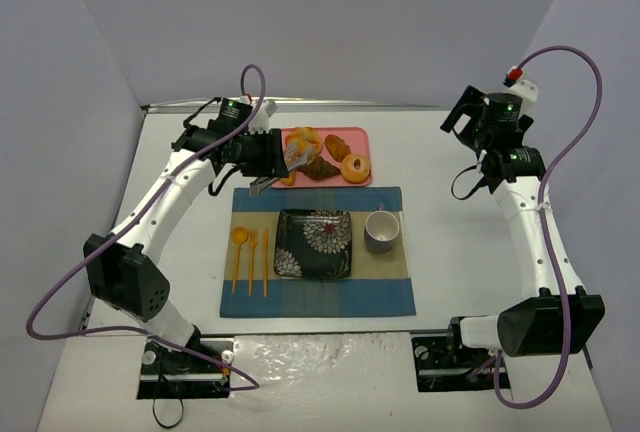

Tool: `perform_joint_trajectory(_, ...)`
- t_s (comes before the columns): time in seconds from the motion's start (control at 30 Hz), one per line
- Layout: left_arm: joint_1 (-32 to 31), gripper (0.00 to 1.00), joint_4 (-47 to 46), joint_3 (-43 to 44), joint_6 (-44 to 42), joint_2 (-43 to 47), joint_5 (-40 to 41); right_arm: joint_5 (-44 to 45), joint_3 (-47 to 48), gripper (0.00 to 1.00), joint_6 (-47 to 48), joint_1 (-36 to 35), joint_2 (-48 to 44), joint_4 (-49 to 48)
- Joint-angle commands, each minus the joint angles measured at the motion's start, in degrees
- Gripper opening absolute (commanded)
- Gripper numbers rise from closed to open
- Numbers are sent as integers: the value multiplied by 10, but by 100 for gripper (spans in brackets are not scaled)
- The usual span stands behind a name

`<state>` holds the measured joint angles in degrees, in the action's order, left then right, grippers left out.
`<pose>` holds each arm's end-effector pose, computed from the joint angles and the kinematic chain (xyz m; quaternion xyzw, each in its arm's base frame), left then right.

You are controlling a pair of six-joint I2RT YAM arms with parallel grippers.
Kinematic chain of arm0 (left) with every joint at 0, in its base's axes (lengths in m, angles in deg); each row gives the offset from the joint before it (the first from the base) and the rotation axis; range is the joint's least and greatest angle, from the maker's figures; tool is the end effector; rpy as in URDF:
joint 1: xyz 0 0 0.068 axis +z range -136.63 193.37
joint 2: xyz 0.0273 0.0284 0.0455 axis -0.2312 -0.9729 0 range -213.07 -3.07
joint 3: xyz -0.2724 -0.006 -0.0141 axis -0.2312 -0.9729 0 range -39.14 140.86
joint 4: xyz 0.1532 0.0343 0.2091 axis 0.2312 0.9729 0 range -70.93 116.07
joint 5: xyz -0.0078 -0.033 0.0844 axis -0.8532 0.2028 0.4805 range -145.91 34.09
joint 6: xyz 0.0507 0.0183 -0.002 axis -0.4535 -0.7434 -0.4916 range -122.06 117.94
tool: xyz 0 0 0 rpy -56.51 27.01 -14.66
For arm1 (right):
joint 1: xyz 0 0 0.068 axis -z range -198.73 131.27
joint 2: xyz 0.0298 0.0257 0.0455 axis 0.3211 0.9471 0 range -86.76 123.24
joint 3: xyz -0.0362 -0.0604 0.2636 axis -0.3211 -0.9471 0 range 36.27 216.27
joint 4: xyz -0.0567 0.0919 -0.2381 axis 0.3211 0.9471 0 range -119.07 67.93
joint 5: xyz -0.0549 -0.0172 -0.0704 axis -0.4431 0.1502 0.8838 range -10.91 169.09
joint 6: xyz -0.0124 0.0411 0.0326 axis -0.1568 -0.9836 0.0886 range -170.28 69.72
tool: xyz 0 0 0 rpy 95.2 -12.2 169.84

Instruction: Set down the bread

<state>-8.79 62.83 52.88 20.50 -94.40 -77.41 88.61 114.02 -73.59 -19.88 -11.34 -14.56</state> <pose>0.3181 -0.1436 0.3673 0.0711 0.9014 -0.3071 0.2967 0.3026 0.0001 0.4159 0.2001 0.7510 0.0694 0.6254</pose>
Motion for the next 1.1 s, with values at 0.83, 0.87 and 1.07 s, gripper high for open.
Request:
perform_joint_trajectory(0.83,-105,44,107,372,-102,-297,51,-2,0,100,9,6,4,-37)
perform_joint_trajectory(0.87,-105,44,105,371,-102,-297,41,-1,0,100,10,7,4,-37)
perform_joint_trajectory(1.07,-104,47,102,370,-95,-312,25,1,-1,100,7,8,7,-37)
